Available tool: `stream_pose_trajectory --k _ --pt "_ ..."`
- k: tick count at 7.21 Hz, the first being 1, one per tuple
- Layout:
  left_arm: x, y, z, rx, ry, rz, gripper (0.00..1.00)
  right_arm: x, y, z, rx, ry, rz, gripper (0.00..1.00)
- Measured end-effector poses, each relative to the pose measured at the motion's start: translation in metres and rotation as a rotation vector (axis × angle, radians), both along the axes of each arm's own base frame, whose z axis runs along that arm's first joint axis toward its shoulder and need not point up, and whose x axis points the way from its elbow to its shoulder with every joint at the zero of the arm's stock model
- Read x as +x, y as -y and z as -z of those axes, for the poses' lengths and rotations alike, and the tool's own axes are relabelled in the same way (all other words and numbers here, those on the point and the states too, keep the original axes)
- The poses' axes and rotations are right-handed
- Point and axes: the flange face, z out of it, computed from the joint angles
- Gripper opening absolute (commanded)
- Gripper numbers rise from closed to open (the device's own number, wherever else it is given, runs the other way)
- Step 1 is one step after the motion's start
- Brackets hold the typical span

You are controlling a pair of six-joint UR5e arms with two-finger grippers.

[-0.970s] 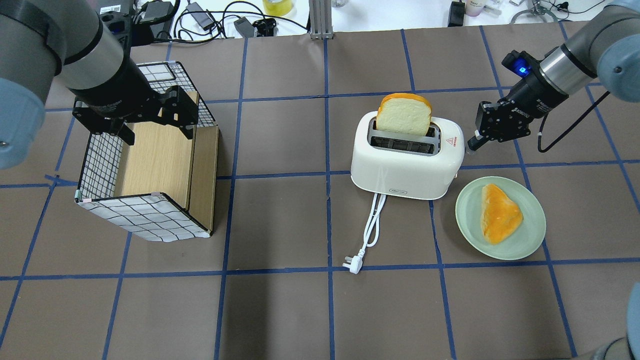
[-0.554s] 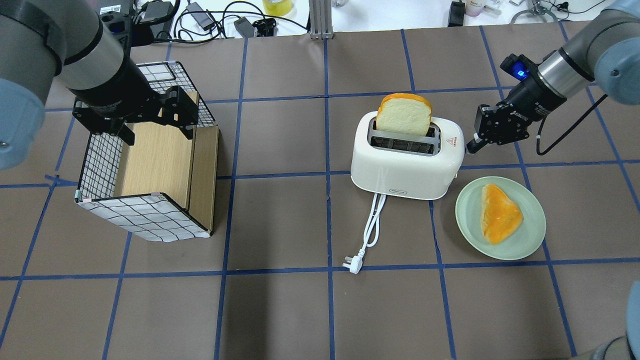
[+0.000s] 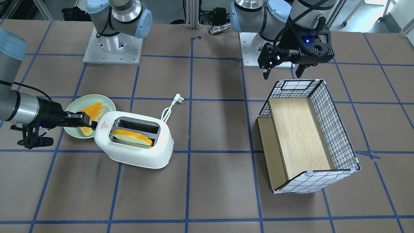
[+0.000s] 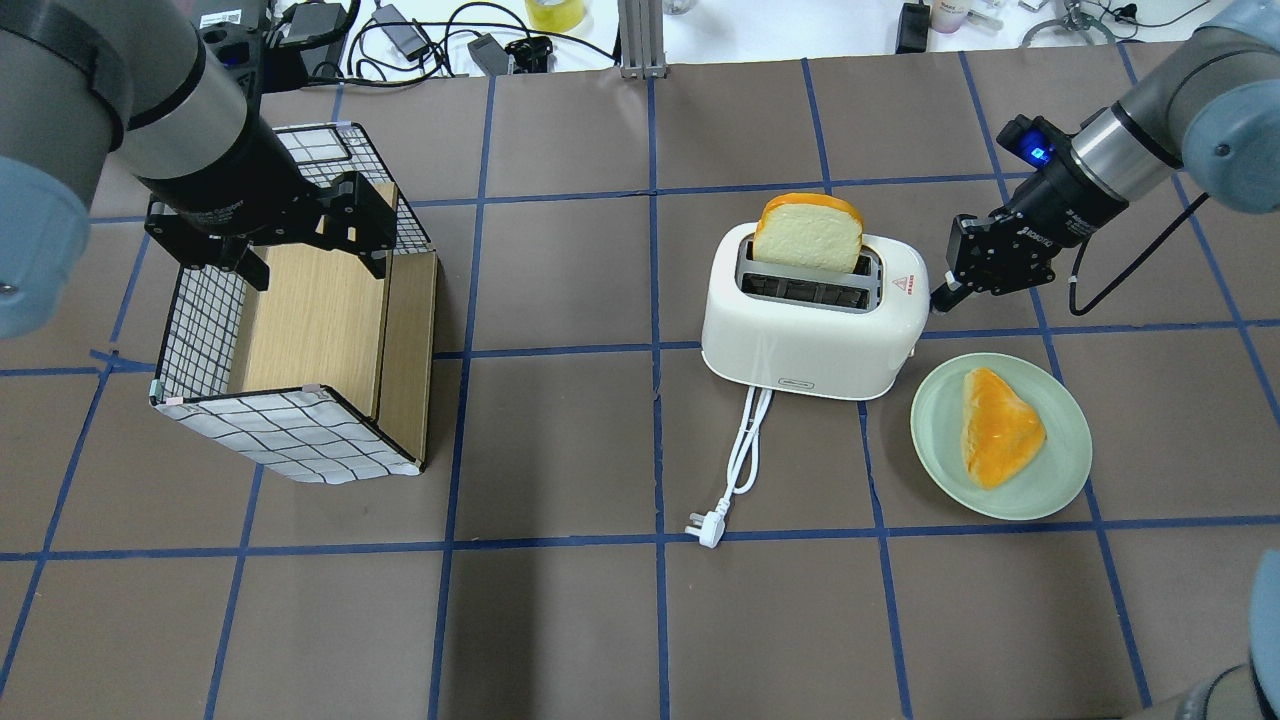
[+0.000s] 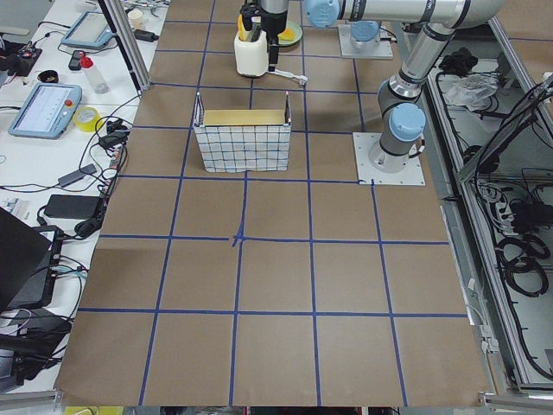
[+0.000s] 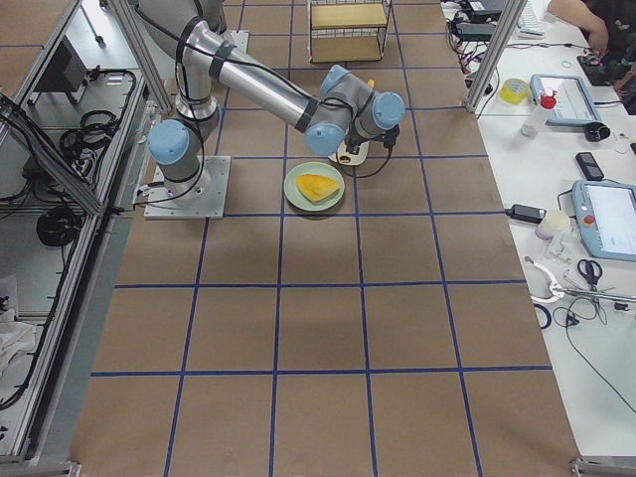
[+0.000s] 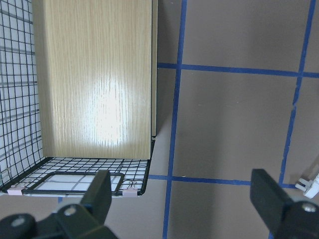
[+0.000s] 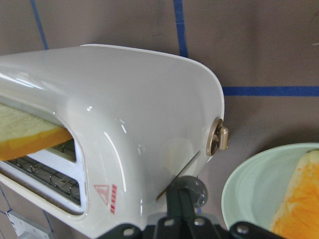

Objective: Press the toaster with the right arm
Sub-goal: 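Press the toaster lever down with the right gripper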

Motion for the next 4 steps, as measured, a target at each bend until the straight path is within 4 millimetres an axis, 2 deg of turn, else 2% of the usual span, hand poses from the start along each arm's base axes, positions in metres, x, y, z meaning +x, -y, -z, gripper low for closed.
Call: stream_pose_trajectory --k 4 --pt "0.0 0.0 0.0 0.001 0.0 0.0 1.0 0.0 0.001 0.017 0.032 0.006 -0.002 0.0"
